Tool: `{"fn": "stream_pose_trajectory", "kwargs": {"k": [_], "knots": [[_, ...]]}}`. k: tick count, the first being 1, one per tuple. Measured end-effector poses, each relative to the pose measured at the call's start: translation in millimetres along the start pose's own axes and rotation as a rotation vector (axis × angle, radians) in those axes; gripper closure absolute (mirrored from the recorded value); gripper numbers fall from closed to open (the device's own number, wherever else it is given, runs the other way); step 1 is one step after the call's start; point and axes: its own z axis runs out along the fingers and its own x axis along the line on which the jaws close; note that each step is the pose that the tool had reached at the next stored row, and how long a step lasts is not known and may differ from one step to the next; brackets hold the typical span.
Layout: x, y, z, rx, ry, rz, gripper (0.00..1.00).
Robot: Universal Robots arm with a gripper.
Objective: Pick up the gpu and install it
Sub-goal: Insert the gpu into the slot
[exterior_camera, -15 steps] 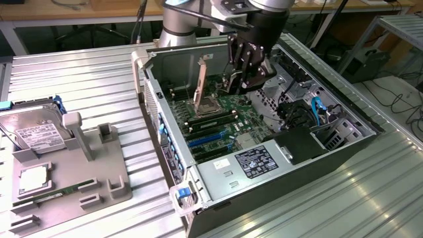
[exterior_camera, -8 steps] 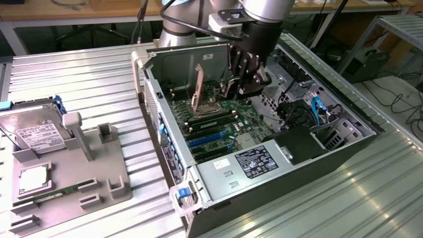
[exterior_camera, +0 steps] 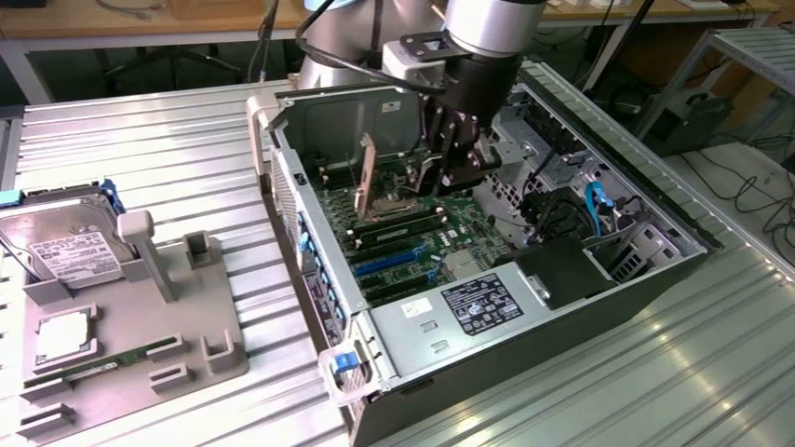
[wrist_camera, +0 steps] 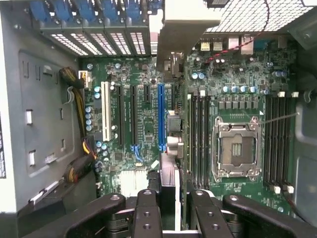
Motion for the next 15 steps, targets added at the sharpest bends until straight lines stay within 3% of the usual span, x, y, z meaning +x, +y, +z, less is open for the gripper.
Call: {"fn": "stream_pose_trajectory", "kwargs": {"k": [8, 12, 15], "knots": [[0.0, 1.7, 15.8, 0.0001, 0.0003, -0.025, 0.72], [0.1, 9.5, 23.0, 0.0, 0.0004, -0.027, 0.72], [3.7, 9.7, 27.7, 0.0011, 0.0003, -0.028, 0.72]]}}
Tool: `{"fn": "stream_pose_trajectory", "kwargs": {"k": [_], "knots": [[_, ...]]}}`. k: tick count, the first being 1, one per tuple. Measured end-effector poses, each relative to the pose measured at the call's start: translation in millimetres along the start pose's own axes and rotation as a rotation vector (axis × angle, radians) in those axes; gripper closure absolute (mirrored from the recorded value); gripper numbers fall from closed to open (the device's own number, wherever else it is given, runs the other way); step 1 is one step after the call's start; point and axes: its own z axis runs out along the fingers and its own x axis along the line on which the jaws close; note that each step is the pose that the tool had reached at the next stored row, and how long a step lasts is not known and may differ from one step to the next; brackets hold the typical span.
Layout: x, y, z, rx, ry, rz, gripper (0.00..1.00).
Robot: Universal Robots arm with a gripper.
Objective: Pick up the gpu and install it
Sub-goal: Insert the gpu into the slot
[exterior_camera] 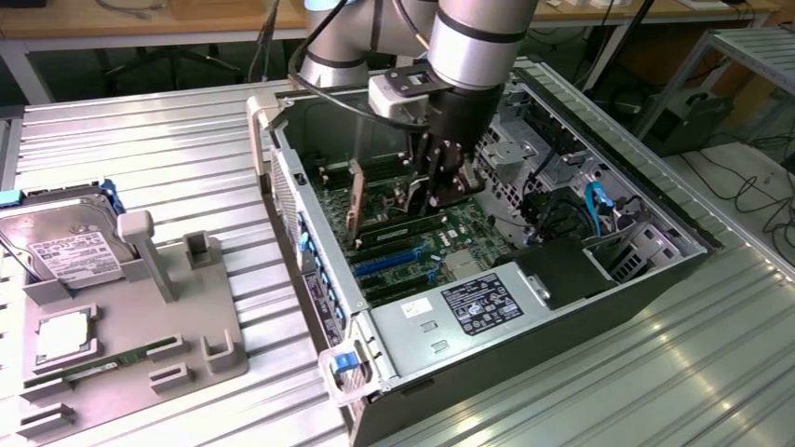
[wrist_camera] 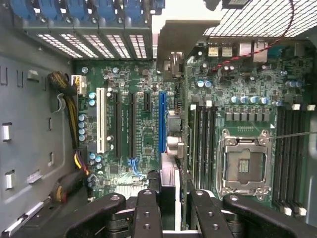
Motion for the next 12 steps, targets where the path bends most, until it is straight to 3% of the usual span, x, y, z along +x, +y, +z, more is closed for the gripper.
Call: {"fn": "stream_pose_trajectory", "kwargs": {"k": [2, 8, 11, 12], "knots": [[2.4, 0.9, 2.3, 0.005, -0.0005, 0.0, 0.72], [1.0, 17.6, 16.1, 0.0053, -0.0002, 0.0, 0.72], [0.9, 18.0, 21.9, 0.0059, -0.0002, 0.0, 0.72], [1.0, 18.1, 21.9, 0.0127, 0.0003, 0.0, 0.72]]}}
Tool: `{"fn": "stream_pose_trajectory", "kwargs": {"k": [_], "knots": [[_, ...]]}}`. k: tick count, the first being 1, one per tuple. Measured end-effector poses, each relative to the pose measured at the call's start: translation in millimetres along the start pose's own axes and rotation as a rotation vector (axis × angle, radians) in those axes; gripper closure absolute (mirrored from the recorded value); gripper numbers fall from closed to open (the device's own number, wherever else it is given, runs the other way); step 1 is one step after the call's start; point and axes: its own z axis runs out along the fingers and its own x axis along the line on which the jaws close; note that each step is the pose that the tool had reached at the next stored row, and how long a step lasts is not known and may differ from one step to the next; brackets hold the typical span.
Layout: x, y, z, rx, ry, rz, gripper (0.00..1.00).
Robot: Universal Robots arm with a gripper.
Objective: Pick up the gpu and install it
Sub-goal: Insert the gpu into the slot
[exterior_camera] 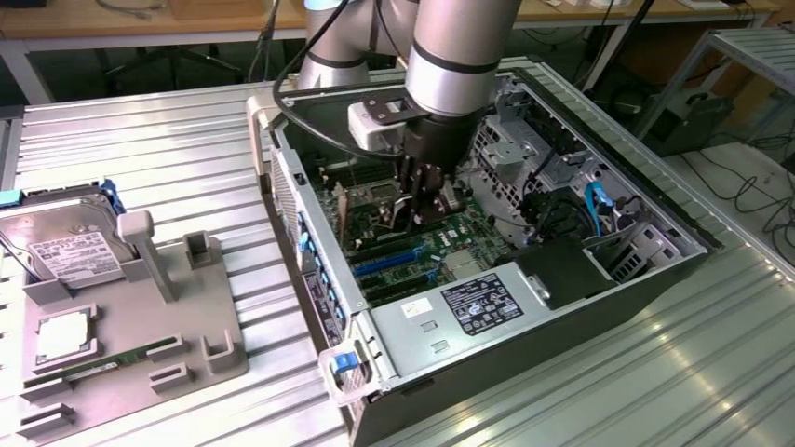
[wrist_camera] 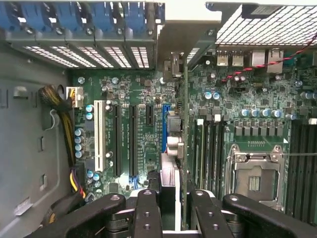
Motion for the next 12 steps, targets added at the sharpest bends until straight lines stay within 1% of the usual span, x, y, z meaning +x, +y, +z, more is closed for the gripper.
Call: {"fn": "stream_pose_trajectory", "kwargs": {"k": [1, 2, 3, 7, 10, 12], "knots": [[0.0, 0.0, 0.3, 0.0173, -0.0003, 0.0, 0.72], [-0.1, 0.0, 0.6, 0.0257, -0.0002, 0.0, 0.72], [-0.1, 0.0, 2.0, 0.0289, -0.0003, 0.0, 0.72], [-0.1, 0.8, 9.0, 0.0288, -0.0001, 0.0, 0.72], [-0.2, 4.6, 14.1, 0.0287, 0.0, 0.0, 0.72], [-0.2, 5.6, 17.6, 0.0282, -0.0001, 0.0, 0.72]]}}
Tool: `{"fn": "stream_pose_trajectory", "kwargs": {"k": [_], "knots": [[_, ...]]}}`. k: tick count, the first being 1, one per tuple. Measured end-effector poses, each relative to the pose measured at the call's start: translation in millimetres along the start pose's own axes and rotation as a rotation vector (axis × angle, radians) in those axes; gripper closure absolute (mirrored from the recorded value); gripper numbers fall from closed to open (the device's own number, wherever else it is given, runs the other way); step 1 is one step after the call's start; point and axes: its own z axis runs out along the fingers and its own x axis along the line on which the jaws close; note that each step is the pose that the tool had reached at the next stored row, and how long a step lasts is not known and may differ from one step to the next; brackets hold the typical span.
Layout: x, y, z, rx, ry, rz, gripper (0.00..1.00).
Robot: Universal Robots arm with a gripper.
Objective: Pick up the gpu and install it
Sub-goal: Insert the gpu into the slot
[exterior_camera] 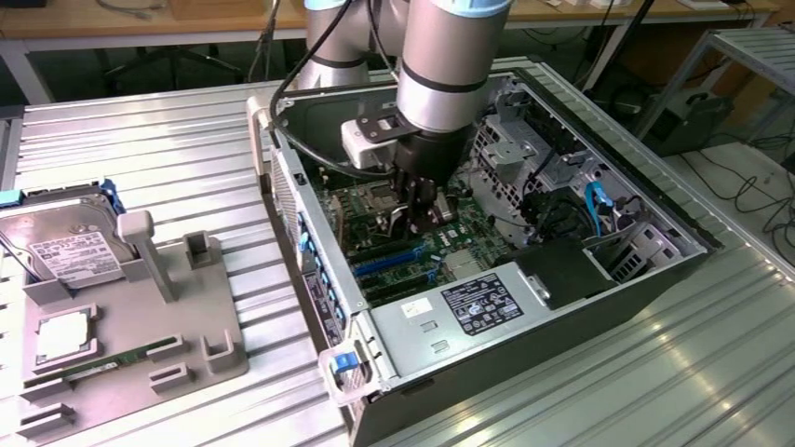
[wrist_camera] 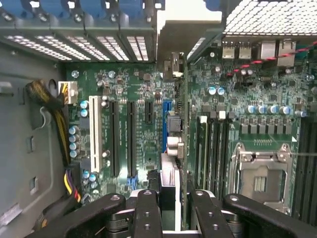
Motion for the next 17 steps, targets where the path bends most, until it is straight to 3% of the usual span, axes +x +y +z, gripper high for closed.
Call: {"fn": "stream_pose_trajectory", "kwargs": {"k": [5, 8, 11, 13, 17], "knots": [[0.0, 0.4, 7.6, -0.0096, 0.0, 0.0, 0.72], [0.0, 0.9, 9.0, -0.0089, 0.0, 0.0, 0.72], [-0.1, 2.1, 11.4, -0.0039, -0.0004, 0.0, 0.72], [0.4, 2.9, 12.4, -0.004, -0.0031, -0.001, 0.72], [2.7, 4.9, 13.9, -0.0037, -0.0146, -0.002, 0.72]]}}
